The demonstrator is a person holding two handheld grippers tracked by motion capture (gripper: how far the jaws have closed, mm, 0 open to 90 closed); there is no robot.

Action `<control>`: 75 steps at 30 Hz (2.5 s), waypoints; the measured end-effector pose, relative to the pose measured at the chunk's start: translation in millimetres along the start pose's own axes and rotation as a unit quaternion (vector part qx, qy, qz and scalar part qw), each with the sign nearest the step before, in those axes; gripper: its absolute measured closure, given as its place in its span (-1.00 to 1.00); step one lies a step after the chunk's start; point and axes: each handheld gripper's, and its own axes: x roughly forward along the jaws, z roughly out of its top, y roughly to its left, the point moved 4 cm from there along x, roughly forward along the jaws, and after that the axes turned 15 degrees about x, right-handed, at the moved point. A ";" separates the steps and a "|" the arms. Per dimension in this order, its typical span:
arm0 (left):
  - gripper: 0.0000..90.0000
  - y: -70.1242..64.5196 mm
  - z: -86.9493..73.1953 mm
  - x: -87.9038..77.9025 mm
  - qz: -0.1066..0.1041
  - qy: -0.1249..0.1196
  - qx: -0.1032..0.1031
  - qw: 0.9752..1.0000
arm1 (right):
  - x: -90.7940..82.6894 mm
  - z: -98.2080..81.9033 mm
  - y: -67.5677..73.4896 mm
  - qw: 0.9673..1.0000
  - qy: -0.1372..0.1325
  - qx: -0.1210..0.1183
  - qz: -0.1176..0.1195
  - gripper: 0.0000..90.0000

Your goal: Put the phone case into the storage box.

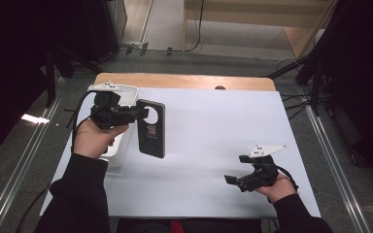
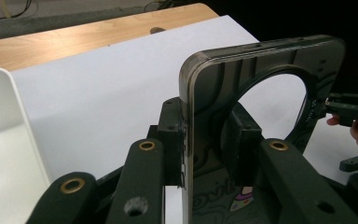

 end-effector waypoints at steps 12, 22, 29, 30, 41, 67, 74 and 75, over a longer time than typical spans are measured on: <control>0.58 12.3 0.9 -10.8 0.009 -0.007 -0.009 1.000 | -0.8 -0.1 0.8 1.000 -0.003 -0.003 0.002 -1.00; 0.58 27.5 1.3 -9.9 0.016 -0.006 -0.016 1.000 | -1.6 -2.1 1.1 1.000 -0.002 -0.002 0.000 -1.00; 0.58 39.8 7.4 -8.1 0.020 -0.011 -0.019 1.000 | -1.2 -2.2 0.7 1.000 -0.001 -0.001 0.000 -1.00; 0.58 40.8 8.8 -7.9 0.020 -0.009 -0.018 1.000 | -1.1 -2.3 0.8 1.000 0.000 -0.002 0.000 -1.00; 0.57 51.9 24.0 -6.3 0.021 -0.016 -0.013 1.000 | -2.1 -1.5 0.0 1.000 -0.004 0.001 0.003 -1.00; 0.58 96.3 42.8 -20.6 0.076 -0.014 -0.010 0.997 | 0.3 -1.3 -1.7 1.000 0.003 0.004 -0.003 -1.00; 0.58 105.2 49.2 -26.6 0.097 -0.007 0.007 0.995 | 1.0 -0.7 -2.1 1.000 0.003 0.004 -0.001 -1.00; 0.58 107.2 50.1 -27.2 0.099 -0.005 0.007 0.995 | 0.9 -0.6 -1.7 1.000 0.003 0.007 0.000 -1.00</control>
